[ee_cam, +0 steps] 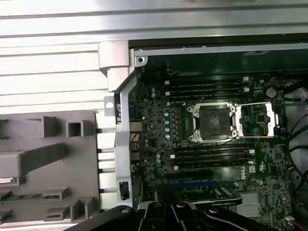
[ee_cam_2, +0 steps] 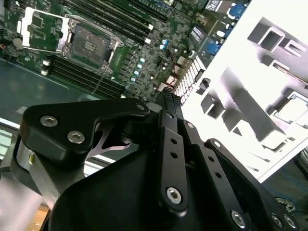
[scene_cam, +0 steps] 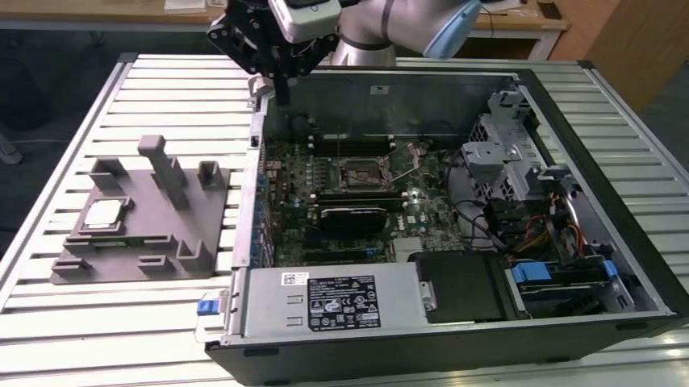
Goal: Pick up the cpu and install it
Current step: 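Reach for the cpu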
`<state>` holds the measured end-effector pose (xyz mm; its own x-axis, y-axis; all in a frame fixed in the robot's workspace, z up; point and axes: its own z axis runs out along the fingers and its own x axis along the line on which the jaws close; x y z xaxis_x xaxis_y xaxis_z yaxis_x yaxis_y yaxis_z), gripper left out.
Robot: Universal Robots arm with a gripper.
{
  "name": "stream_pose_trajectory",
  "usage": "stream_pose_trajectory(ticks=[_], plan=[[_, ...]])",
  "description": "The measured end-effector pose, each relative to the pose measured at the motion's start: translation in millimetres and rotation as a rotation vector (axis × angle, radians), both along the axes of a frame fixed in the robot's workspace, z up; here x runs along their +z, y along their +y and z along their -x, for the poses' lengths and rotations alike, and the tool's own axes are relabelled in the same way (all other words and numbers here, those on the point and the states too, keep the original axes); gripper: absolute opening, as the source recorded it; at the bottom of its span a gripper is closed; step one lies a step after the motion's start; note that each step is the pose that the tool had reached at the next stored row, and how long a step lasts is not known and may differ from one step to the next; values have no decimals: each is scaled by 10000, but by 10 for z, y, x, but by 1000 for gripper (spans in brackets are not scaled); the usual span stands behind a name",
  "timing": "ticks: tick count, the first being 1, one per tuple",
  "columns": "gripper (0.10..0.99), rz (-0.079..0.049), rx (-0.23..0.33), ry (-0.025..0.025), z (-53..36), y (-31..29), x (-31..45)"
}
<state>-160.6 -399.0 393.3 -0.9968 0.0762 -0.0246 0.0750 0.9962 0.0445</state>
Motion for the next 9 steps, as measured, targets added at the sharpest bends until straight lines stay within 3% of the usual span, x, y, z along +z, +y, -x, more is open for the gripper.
stream_pose_trajectory(ticks=[9], plan=[[106,2,0,1,167,0,1]])
